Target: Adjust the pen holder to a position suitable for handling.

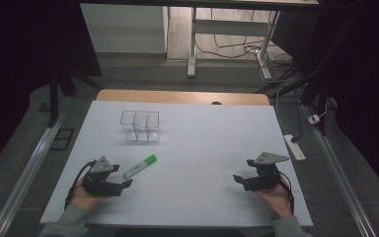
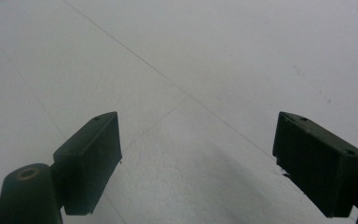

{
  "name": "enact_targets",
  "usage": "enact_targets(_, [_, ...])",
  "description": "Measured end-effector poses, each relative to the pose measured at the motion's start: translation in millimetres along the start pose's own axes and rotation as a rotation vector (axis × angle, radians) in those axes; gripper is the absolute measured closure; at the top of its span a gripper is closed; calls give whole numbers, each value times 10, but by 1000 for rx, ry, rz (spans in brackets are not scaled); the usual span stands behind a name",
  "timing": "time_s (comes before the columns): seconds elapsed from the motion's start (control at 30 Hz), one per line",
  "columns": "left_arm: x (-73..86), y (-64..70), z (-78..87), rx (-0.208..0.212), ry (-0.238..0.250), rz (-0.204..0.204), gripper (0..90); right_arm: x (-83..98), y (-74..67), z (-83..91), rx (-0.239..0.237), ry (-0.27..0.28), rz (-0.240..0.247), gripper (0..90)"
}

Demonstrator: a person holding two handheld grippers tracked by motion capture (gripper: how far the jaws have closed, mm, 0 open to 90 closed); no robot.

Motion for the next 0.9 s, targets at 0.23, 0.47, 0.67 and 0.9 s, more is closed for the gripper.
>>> enact_targets(0.23, [-5,-18,11,-9,4,4,222,2,7,-11,-10,0,-22,153])
enact_targets(0.47, [-3,-35,16,-15,3,0,222,-12,19,-29,-14,10,-37,158])
enact_targets(0.67, [-35,-36,-11,-24,5,0,223,-9,26,-35,-13,9,-37,160])
enact_targets(0.9, [-56,-44,-34,-35,3,3,223,-10,15,-37,-13,8,-26,164])
Point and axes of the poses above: each handheld gripper's, and its own axes: z roughly backward along the jaws, x roughly out of its underside, y roughly to its right, the point moved 10 cm from there along -z, roughly forward along the jaws, and after that the axes turned 10 degrees about y, right-handed, at the moved point
